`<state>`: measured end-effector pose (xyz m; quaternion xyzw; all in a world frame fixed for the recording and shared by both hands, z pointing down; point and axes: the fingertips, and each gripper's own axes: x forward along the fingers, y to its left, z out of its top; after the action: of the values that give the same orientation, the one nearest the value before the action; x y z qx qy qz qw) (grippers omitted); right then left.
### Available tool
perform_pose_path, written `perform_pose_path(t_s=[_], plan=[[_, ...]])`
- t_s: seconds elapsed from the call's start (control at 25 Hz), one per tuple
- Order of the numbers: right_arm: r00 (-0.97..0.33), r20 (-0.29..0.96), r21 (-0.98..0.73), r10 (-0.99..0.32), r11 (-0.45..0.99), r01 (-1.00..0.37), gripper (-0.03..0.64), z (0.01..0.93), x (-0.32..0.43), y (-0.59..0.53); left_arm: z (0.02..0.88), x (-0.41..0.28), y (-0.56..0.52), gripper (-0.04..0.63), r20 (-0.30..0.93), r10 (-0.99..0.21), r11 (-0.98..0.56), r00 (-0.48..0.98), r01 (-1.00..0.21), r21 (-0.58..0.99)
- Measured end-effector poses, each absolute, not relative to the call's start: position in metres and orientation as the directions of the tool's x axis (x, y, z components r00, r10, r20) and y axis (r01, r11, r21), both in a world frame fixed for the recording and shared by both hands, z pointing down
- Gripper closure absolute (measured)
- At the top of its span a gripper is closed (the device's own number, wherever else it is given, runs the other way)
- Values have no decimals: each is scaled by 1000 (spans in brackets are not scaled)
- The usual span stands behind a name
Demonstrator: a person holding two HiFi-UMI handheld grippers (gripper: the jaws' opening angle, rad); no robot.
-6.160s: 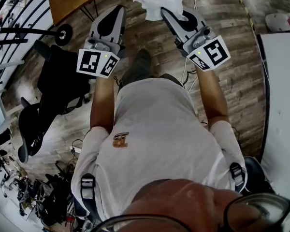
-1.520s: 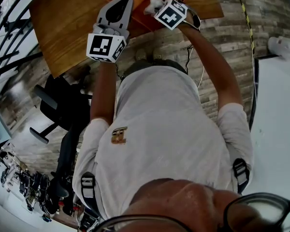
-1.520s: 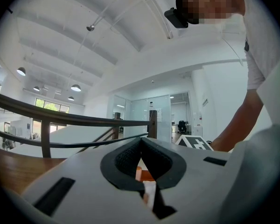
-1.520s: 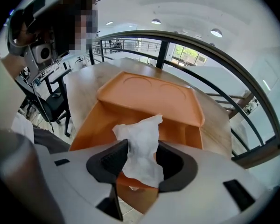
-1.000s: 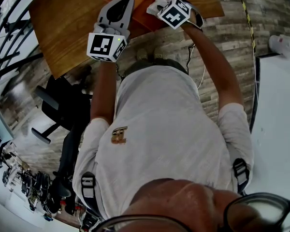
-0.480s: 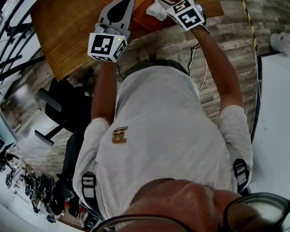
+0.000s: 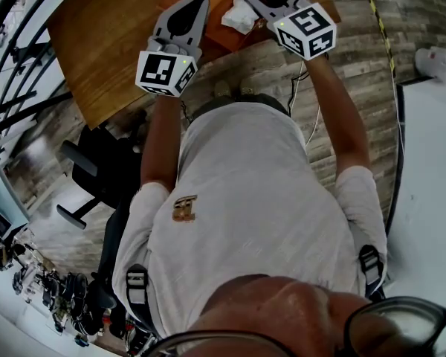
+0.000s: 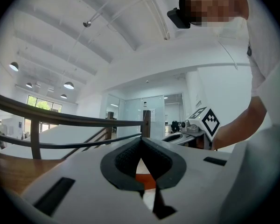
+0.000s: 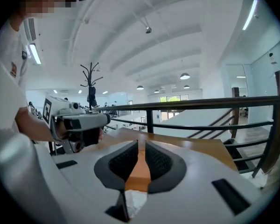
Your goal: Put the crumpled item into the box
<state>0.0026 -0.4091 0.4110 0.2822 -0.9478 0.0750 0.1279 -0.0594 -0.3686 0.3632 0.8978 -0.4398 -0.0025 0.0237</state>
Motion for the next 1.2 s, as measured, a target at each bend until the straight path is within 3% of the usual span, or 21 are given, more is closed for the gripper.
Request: perform_pose_path(t_s=[0.24,0.6,1.2], plan=[[-870,98,-65,-484,869,-491,569,365,-4,-385,351,-53,-362,575,-4,-780,-626,626,-779,39],[-897,-46,-54,-440,897,-438,581,328,-3,-346,323,-44,-345,575,-34,-768,-641,640,-767,28],[-892,-110,-39,-438,899,-437,584,313,-3,-323,308,-30,-325,575,-76,-732,-680,677,-733,22]])
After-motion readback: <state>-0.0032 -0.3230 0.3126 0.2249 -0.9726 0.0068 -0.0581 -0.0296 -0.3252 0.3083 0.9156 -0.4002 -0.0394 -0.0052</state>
